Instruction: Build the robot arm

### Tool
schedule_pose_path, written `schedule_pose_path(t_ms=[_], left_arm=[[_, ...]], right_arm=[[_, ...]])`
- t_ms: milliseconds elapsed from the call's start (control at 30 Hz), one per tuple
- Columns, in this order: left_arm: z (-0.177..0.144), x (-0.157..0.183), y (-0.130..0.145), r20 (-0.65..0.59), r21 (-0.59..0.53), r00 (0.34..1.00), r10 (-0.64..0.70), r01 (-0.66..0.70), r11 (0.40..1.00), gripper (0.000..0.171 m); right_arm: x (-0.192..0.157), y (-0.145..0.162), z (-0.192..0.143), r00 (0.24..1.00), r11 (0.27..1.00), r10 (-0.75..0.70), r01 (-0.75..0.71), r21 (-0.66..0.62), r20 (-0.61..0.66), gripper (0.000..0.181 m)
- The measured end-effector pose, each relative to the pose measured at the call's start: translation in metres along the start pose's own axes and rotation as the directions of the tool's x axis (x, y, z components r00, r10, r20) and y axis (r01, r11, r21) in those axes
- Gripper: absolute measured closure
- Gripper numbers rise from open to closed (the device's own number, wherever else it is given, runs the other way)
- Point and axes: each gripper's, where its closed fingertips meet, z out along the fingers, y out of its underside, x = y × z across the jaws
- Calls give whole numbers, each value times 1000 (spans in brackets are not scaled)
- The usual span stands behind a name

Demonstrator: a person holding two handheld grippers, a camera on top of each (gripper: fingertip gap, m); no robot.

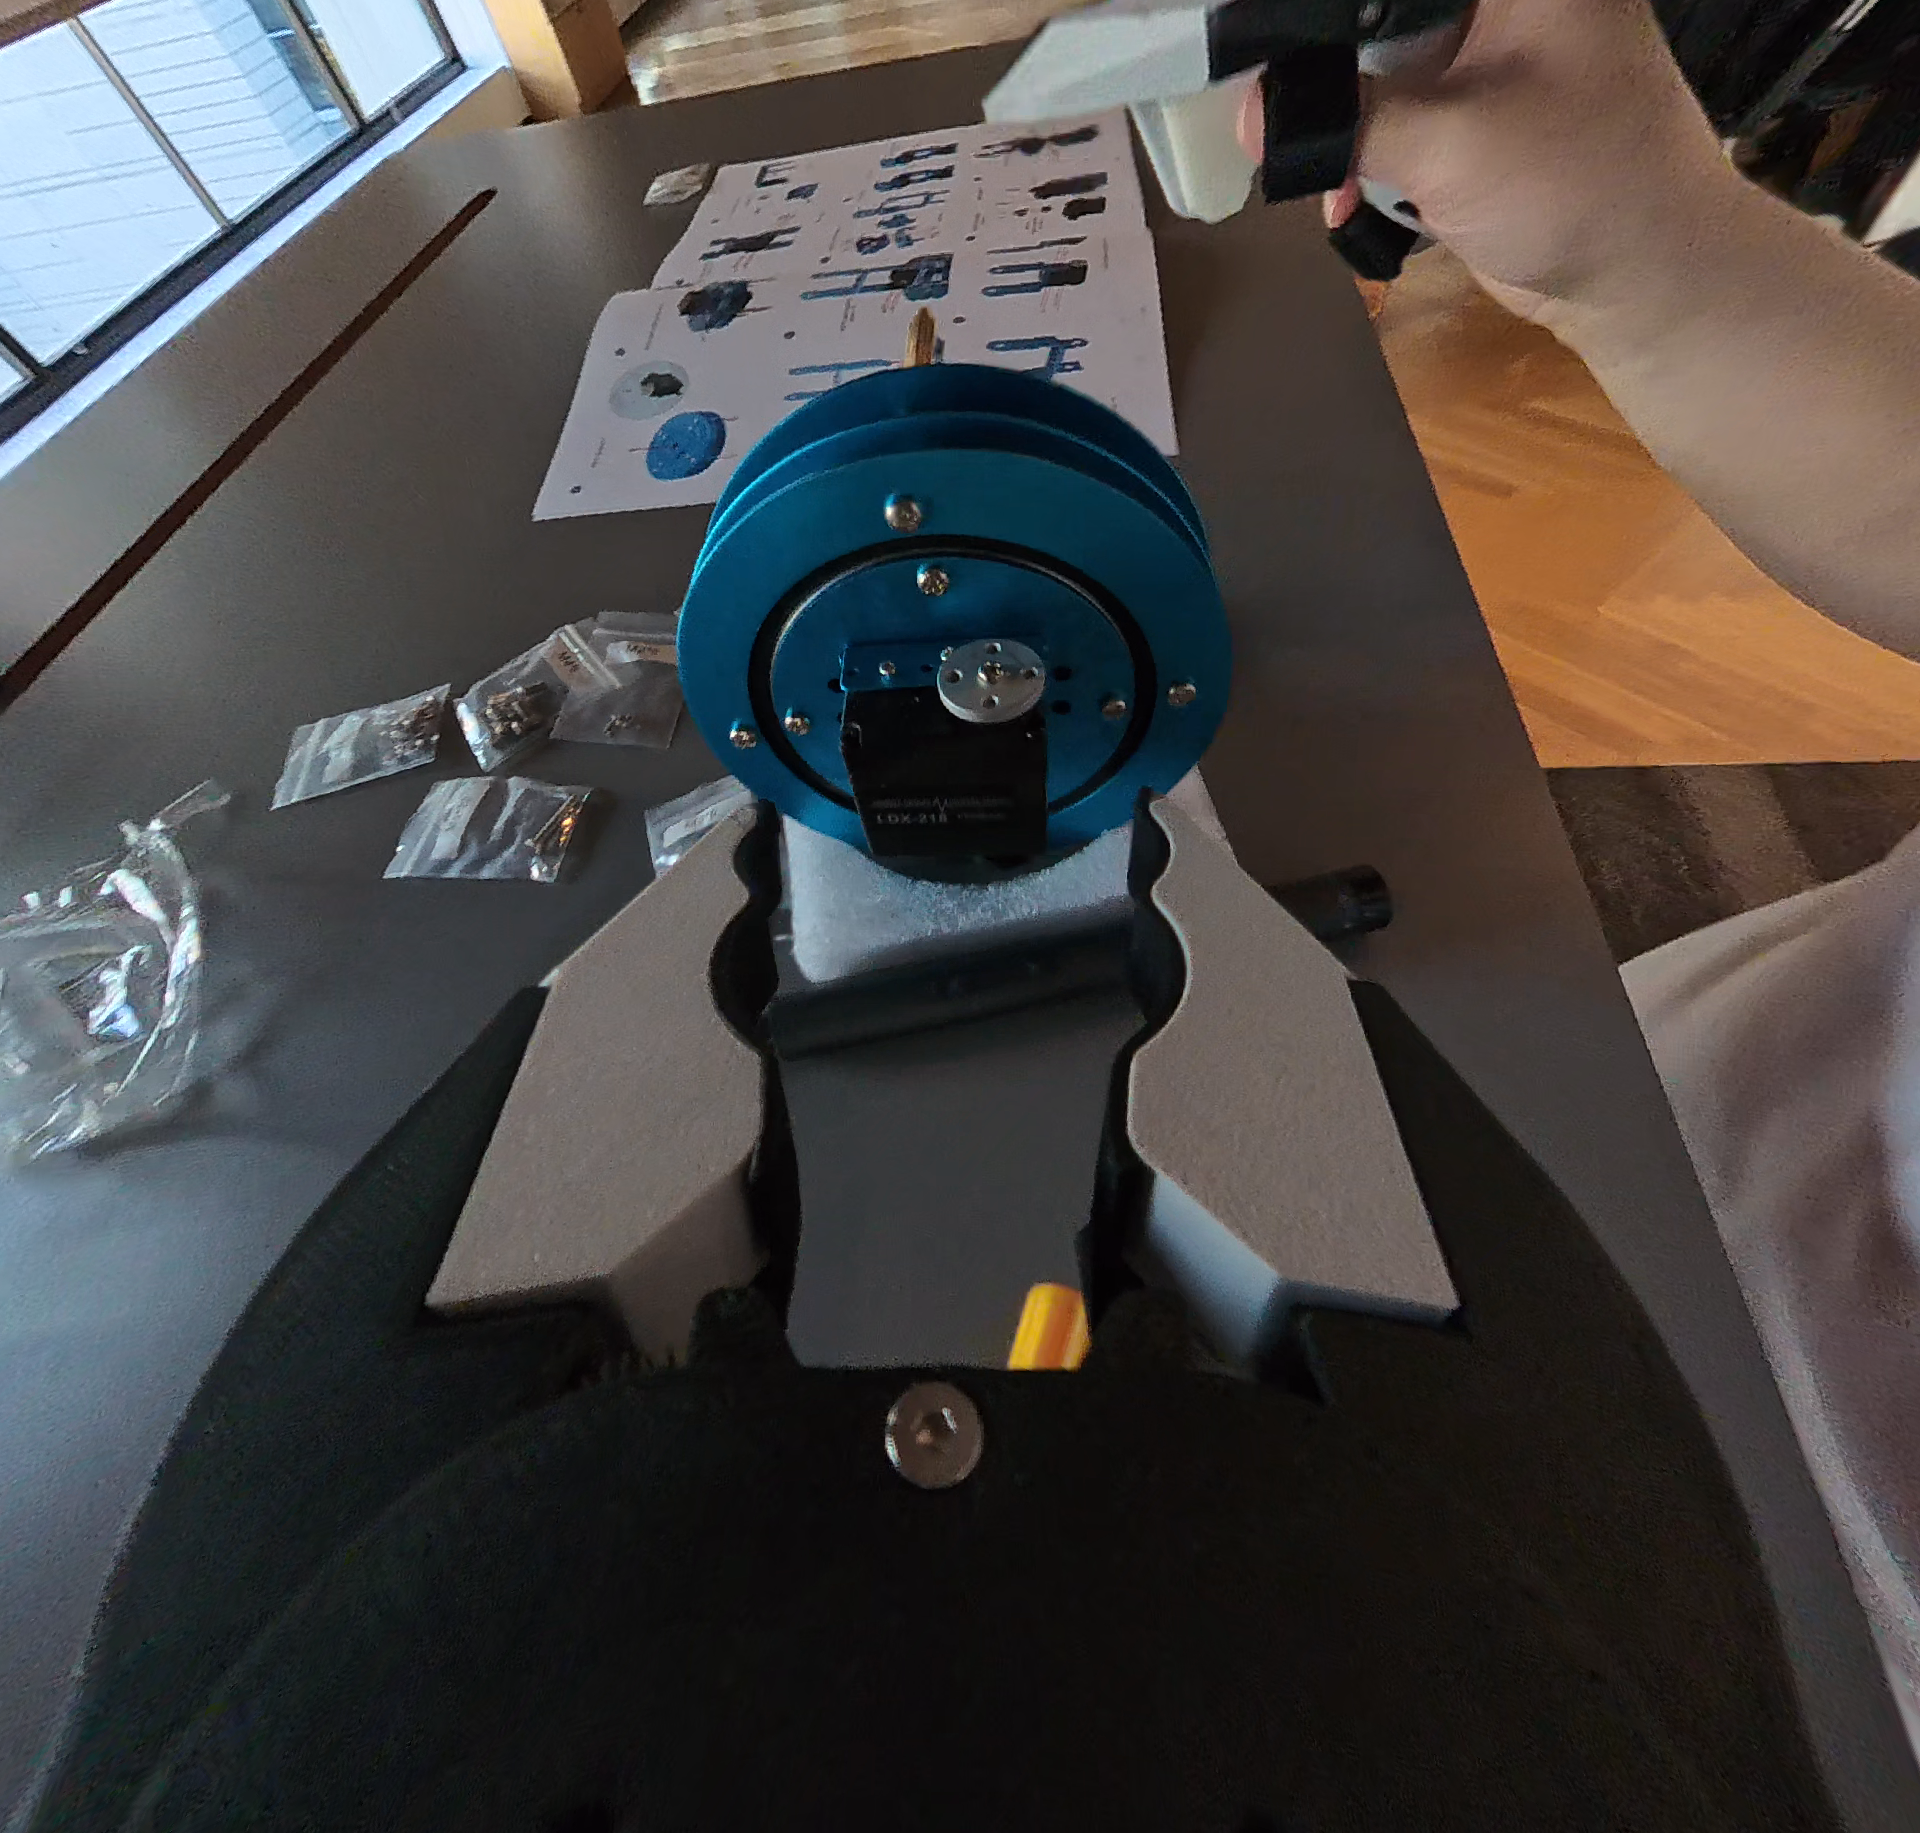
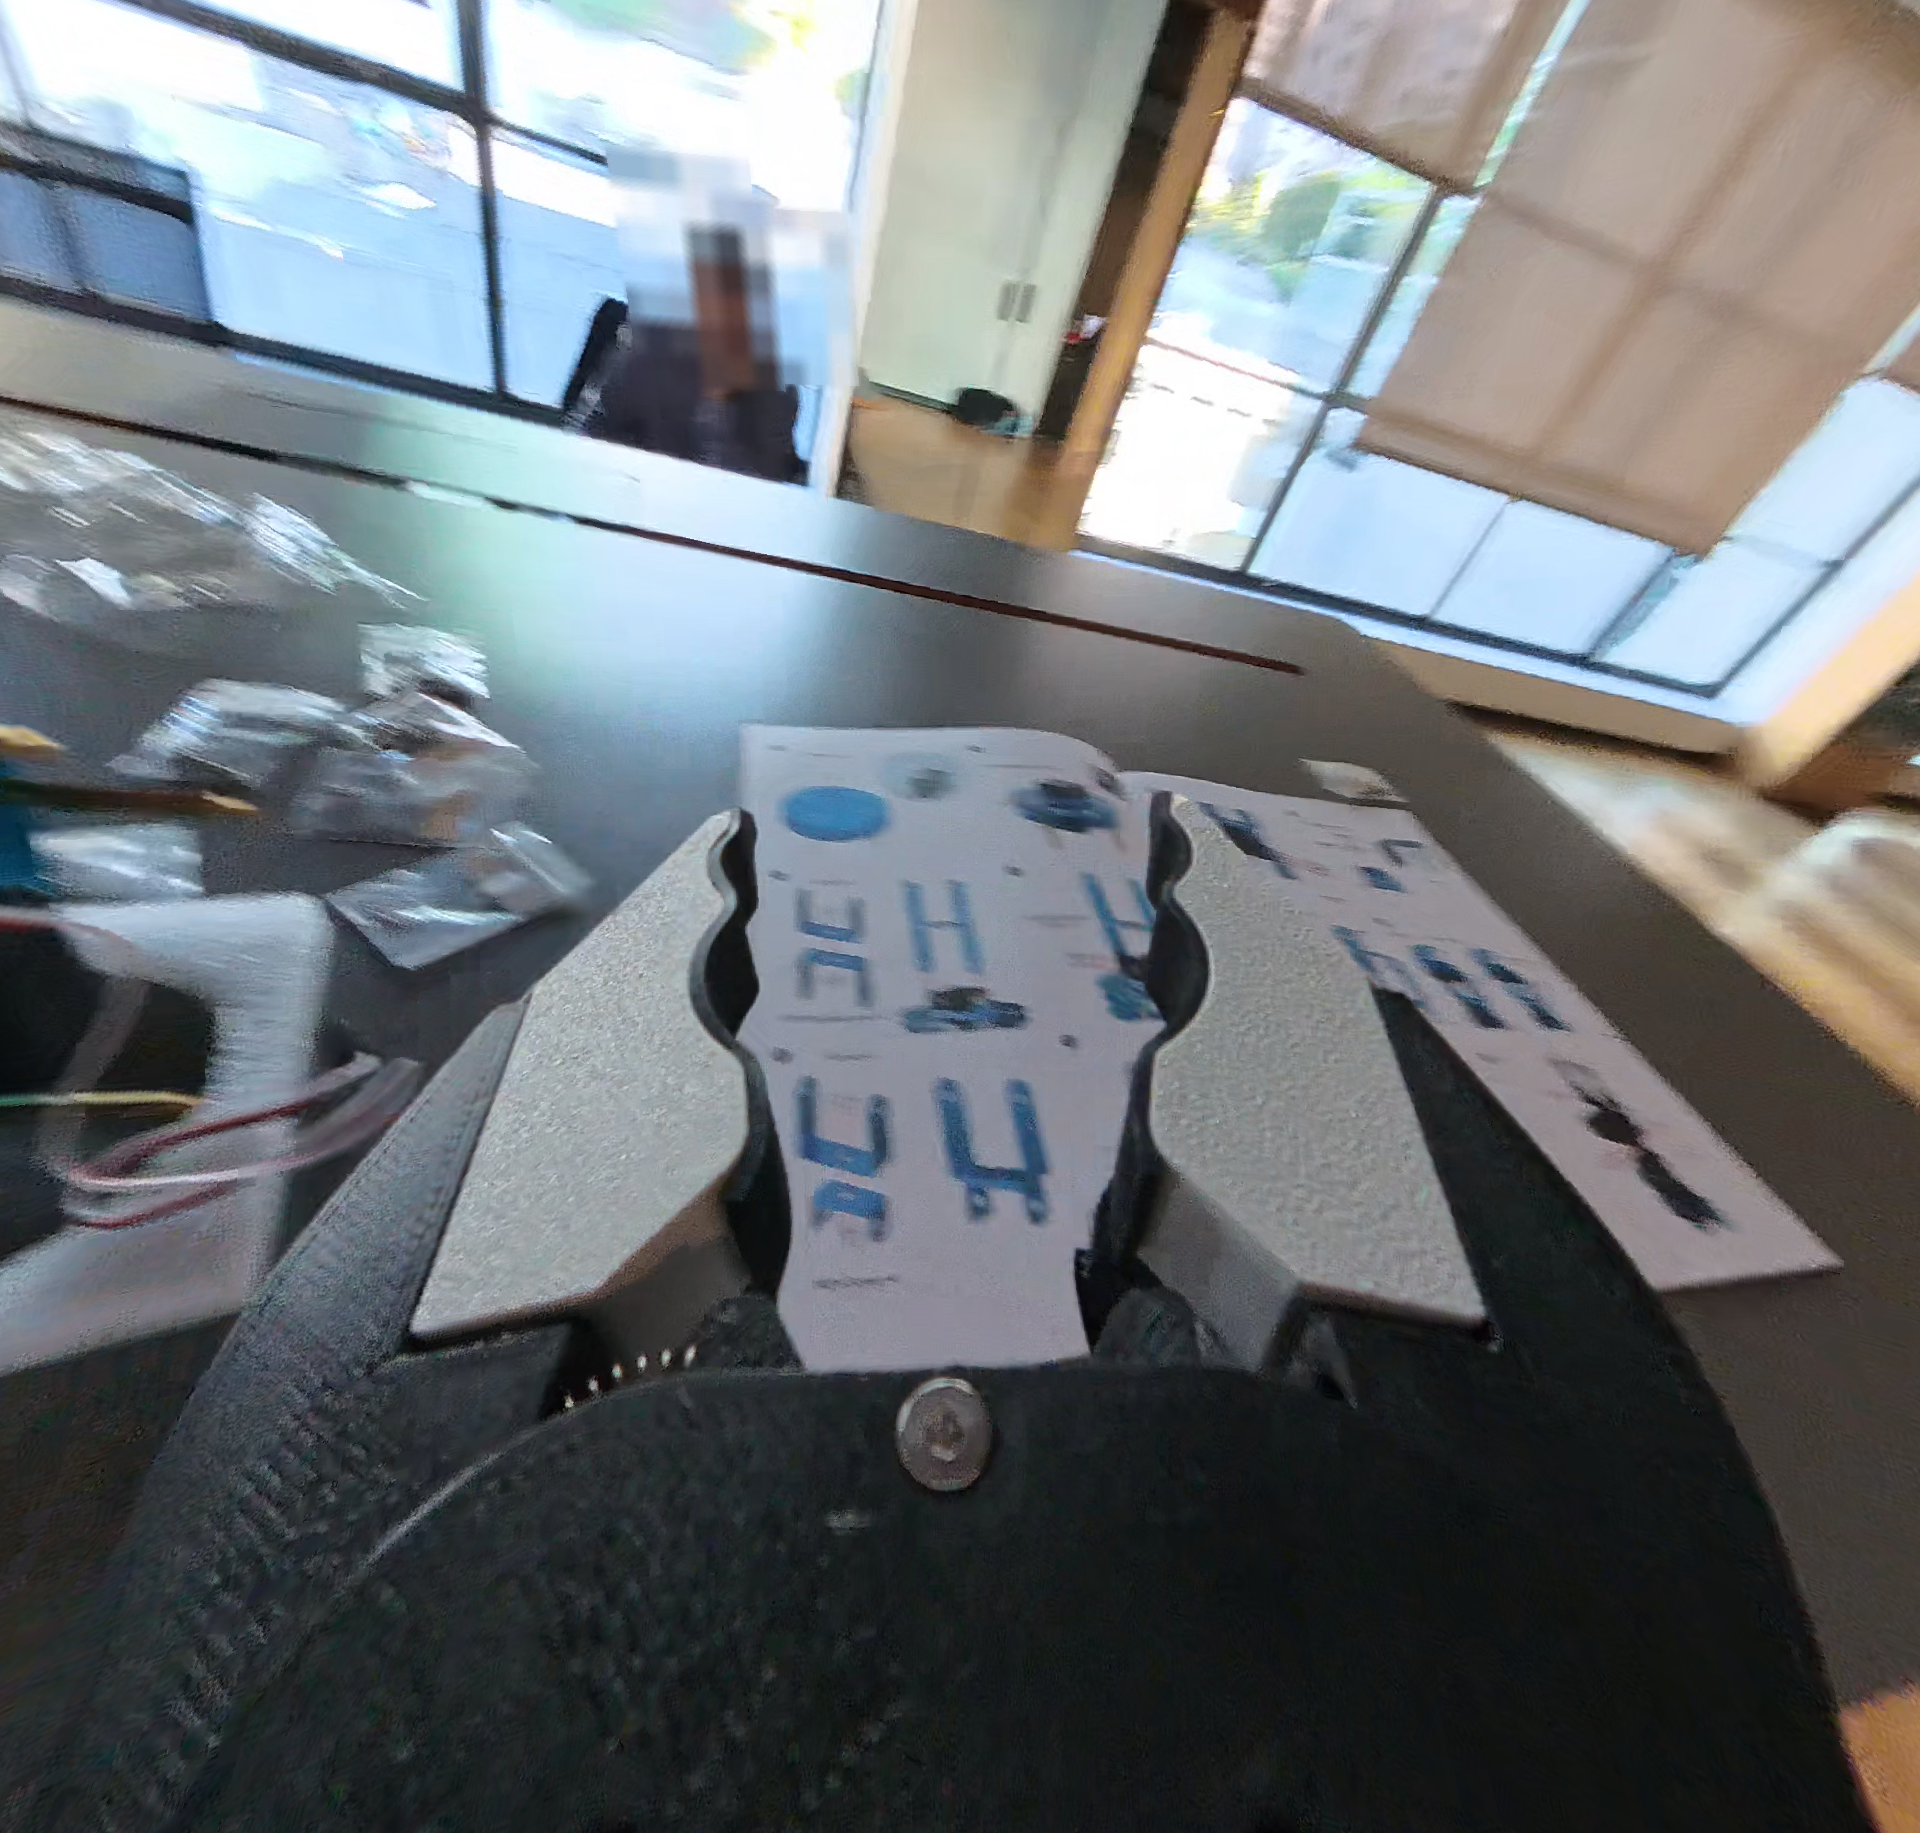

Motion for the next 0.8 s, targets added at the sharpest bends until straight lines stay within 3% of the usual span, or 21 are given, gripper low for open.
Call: schedule_pose_path(t_ms=[133, 267, 367, 467, 633, 733, 800], left_arm=[[-16, 1, -5, 75, -12, 997, 22, -22, 1000, 104], [-22, 22, -24, 68, 19, 996, 63, -65, 998, 107], [-20, 60, -14, -53, -78, 984, 169, -173, 982, 118], [-20, 79, 2, -66, -173, 977, 202, -210, 962, 118], [-22, 94, 4, 3, -176, 992, 123, -121, 977, 117], [-27, 91, 2, 81, -173, 983, 165, -149, 974, 122], [-32, 79, 10, 126, -253, 953, 277, -239, 937, 125]], right_arm=[[19, 29, 4, 987, 989, -128, 120, -84, -93, 107], [30, 39, 9, 984, 983, -151, 140, -116, -94, 107], [33, 43, 13, 984, 979, -165, 156, -129, -61, 107], [33, 47, 19, 979, 971, -202, 196, -139, -25, 107], [28, 49, 26, 970, 963, -236, 240, -119, 51, 107], [17, 51, 28, 964, 962, -238, 251, -103, 121, 107], [5, 52, 27, 956, 968, -220, 238, -79, 195, 106]])
